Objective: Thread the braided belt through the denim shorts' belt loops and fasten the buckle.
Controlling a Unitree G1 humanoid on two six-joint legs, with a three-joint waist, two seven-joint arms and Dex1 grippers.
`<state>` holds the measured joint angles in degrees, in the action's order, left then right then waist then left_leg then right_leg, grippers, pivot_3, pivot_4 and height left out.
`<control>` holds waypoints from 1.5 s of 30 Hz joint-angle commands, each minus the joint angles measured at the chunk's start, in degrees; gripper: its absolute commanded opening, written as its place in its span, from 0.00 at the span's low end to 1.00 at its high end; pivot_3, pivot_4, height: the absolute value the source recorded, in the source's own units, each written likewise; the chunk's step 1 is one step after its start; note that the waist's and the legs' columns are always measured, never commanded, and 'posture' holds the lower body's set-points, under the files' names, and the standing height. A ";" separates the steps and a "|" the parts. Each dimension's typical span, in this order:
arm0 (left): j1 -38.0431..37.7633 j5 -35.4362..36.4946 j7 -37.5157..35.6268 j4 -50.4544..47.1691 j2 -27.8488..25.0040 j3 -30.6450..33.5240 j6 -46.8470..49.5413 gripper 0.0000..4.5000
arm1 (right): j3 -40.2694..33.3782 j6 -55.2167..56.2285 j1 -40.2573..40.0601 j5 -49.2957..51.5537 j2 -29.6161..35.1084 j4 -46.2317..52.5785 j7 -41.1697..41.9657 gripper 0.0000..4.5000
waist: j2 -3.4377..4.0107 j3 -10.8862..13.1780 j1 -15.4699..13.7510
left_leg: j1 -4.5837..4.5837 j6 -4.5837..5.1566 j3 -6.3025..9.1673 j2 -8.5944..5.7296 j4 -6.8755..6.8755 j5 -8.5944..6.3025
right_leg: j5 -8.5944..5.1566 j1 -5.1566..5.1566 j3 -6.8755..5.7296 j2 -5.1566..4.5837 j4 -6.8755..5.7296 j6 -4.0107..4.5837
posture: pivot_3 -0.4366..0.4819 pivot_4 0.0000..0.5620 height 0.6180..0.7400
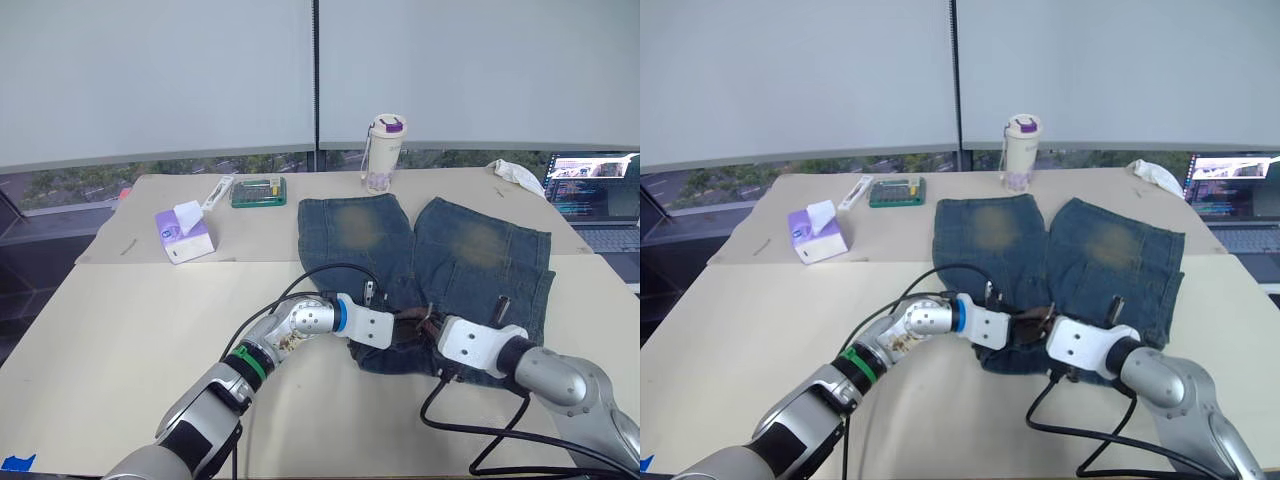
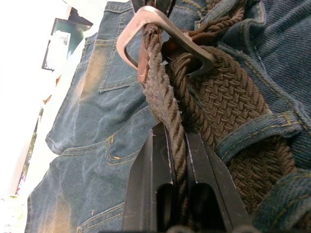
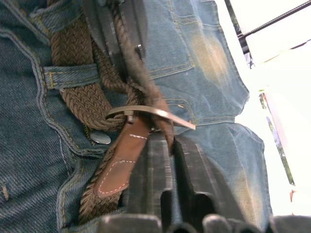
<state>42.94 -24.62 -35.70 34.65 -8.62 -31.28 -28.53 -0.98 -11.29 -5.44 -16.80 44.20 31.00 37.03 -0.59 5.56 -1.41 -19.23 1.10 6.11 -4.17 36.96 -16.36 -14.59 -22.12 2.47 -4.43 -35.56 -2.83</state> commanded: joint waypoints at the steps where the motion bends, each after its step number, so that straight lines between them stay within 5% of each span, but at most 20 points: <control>1: -0.81 1.69 -0.74 -1.51 0.56 0.39 0.34 0.00 | -1.11 1.43 -0.32 -0.15 0.03 0.81 -0.64 0.02 | 0.00 0.00 -0.02 | 0.00 0.00 0.00 0.00 0.00 0.00 | 0.00 0.00 0.00 0.00 0.00 0.00 | 0.48 0.27 1.00; 3: -1.78 4.82 -2.56 -2.37 0.71 1.89 1.60 0.00 | -1.67 1.60 -0.79 -0.03 0.16 0.71 -0.67 0.02 | 0.01 -0.01 -0.01 | 0.00 0.00 0.00 0.00 0.00 0.00 | 0.00 0.00 0.00 0.00 0.00 0.00 | 0.48 0.27 1.00; 9: -4.28 14.20 -7.77 -4.09 -1.11 6.65 1.33 0.45 | -4.76 1.83 -2.31 2.02 0.45 1.37 0.26 0.00 | 0.02 -0.01 0.12 | 0.00 0.00 0.01 0.02 0.00 0.00 | 0.00 -0.03 0.01 0.00 -0.02 0.01 | 0.48 0.27 1.00; 16: -7.89 30.93 -24.28 -5.84 -6.78 13.35 5.04 0.98 | -5.77 0.48 -4.73 5.10 0.58 1.72 2.49 0.00 | 0.04 -0.02 0.53 | 0.02 0.00 0.04 0.06 -0.01 0.00 | 0.01 -0.03 0.00 0.01 -0.05 0.01 | 0.48 0.27 1.00; 25: -7.15 40.29 -32.14 -6.46 -7.92 19.41 16.07 0.99 | -9.09 -3.97 -7.53 10.51 2.12 2.89 7.48 0.00 | 0.07 -0.04 0.23 | 0.00 0.03 0.08 0.02 0.01 -0.02 | 0.01 0.02 -0.05 0.00 0.03 0.02 | 0.48 0.27 1.00; 33: -9.20 33.83 -30.02 -8.52 -3.90 14.38 18.02 0.99 | -11.52 -8.46 -7.52 12.44 1.86 3.06 7.03 0.00 | 0.05 -0.02 0.28 | -0.01 0.05 0.05 0.04 0.03 -0.03 | 0.01 0.02 0.00 0.01 0.04 0.03 | 0.48 0.27 1.00; 38: -8.02 26.64 -28.92 -4.49 -5.64 10.84 15.69 0.99 | -10.46 -9.73 -7.46 12.22 0.90 3.98 5.93 0.00 | 0.04 -0.02 0.28 | -0.03 0.05 0.05 0.04 0.03 -0.03 | 0.01 0.02 0.01 0.01 0.06 0.03 | 0.48 0.27 1.00; 45: -6.96 26.28 -35.47 -2.30 -9.39 9.54 18.82 0.99 | -10.58 -9.49 -7.80 12.08 1.06 4.03 5.48 0.00 | 0.06 -0.03 0.34 | -0.02 0.05 0.05 0.03 0.03 -0.03 | 0.01 0.02 -0.01 0.01 0.07 0.03 | 0.48 0.27 1.00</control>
<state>35.90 2.28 -68.60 31.99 -17.31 -20.66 -10.63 -10.70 -20.82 -13.11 -4.92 45.18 33.32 43.18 -0.53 5.53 -1.07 -19.24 1.15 6.16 -4.13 36.99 -16.39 -14.58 -22.10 2.45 -4.42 -35.49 -2.80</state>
